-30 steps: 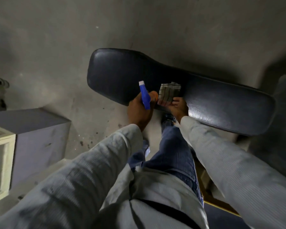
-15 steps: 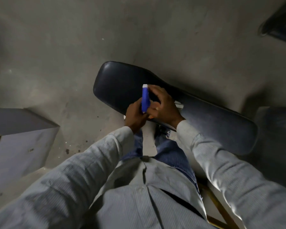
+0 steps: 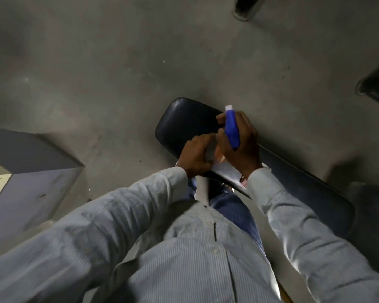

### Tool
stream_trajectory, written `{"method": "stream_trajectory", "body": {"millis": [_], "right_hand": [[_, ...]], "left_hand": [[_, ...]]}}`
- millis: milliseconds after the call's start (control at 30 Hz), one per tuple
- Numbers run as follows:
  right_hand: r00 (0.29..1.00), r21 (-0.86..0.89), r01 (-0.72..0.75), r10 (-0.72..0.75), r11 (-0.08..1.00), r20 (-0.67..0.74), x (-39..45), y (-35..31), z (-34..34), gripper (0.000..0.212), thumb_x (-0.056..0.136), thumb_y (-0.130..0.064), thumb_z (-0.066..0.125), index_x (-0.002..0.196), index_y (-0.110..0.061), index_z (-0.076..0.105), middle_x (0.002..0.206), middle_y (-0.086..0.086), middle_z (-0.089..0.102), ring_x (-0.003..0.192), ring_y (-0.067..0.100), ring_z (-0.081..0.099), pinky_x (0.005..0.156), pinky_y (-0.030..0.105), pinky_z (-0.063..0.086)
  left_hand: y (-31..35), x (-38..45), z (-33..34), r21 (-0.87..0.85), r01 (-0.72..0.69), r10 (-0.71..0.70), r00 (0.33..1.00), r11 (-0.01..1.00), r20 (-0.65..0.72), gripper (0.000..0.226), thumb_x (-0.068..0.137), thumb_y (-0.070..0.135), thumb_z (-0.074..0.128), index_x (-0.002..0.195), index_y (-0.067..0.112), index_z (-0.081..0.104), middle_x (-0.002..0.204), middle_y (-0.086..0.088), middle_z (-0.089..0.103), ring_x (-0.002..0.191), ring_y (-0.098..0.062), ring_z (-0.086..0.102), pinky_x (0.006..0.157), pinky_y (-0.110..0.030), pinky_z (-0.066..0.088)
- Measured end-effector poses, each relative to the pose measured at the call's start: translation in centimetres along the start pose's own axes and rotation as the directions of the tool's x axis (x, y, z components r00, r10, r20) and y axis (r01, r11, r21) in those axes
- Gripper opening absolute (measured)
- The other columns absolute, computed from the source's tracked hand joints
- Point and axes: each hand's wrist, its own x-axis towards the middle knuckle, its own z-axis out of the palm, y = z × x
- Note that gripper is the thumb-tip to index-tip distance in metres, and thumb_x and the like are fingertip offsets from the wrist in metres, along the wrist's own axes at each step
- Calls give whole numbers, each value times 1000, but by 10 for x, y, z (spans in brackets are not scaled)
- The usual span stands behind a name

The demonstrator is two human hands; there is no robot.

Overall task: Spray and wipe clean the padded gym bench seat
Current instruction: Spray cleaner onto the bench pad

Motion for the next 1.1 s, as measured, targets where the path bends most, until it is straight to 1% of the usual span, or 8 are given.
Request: {"method": "stream_trajectory", "body": {"millis": [133, 233, 367, 567, 667, 733, 1033, 1100], "right_hand": [[989, -184, -50, 74, 982, 130, 22, 18, 46, 14, 90, -20, 65, 99, -9, 65, 99, 4, 60, 78, 10, 55, 70, 8, 38], [956, -218, -148, 196, 965, 218, 22, 48, 74, 8, 94, -13, 69, 98, -10, 63, 100, 1, 55, 75, 6, 54, 71, 7, 38], [919, -191, -231, 278, 954, 279, 18, 97, 103, 9, 97, -18, 64, 95, -11, 61, 94, 7, 60, 77, 20, 61, 69, 34, 57], [930, -137, -208, 239, 969, 280, 28, 152, 136, 19, 93, -36, 53, 87, -18, 55, 79, -1, 55, 68, 14, 56, 67, 21, 45], [941, -107, -178, 201, 978, 272, 36, 175, 152, 23, 92, -43, 49, 81, -23, 50, 73, -7, 50, 63, 12, 52, 65, 23, 45], [952, -74, -174, 187, 982, 242, 40, 174, 154, 24, 92, -42, 49, 79, -21, 52, 72, -5, 50, 63, 17, 53, 65, 28, 48], [961, -25, -147, 149, 989, 234, 47, 184, 156, 29, 87, -41, 49, 76, -16, 55, 65, -7, 50, 58, 10, 51, 61, 13, 43], [961, -21, -140, 141, 990, 238, 49, 184, 155, 30, 87, -41, 49, 75, -14, 56, 65, -1, 53, 58, 17, 54, 60, 22, 47]], "left_hand": [[-54, 14, 9, 122, 216, -191, 963, 969, -189, 87, 85, 27, 79, 162, 12, 39, 173, -16, 30, 155, -39, 36, 129, -52, 31], [-91, 28, 29, 92, 315, -264, 895, 945, -358, 87, 96, 36, 69, 167, 11, 27, 178, -15, 12, 163, -38, 21, 133, -54, 20], [-134, 53, 70, 35, 426, -372, 824, 904, -428, 89, 103, 49, 57, 171, 14, 12, 180, -10, 5, 166, -33, 8, 136, -49, 9], [-170, 105, 138, -56, 621, -558, 656, 782, -508, 90, 103, 63, 35, 170, 7, 12, 179, -14, 5, 166, -32, 4, 136, -52, 9], [-177, 128, 165, -84, 676, -580, 554, 732, -597, 90, 101, 61, 31, 169, 3, 17, 178, -17, 10, 166, -36, 6, 135, -55, 9], [-178, 127, 164, -60, 668, -533, 533, 741, -657, 90, 101, 59, 34, 167, 1, 22, 177, -19, 15, 165, -38, 11, 134, -56, 11], [-182, 133, 176, -38, 679, -504, 505, 733, -700, 87, 102, 58, 30, 168, 3, 20, 178, -16, 13, 166, -36, 9, 133, -59, 15], [-182, 133, 177, -41, 684, -501, 490, 728, -713, 86, 101, 56, 31, 168, 3, 22, 177, -17, 15, 166, -36, 11, 133, -59, 16]]}}
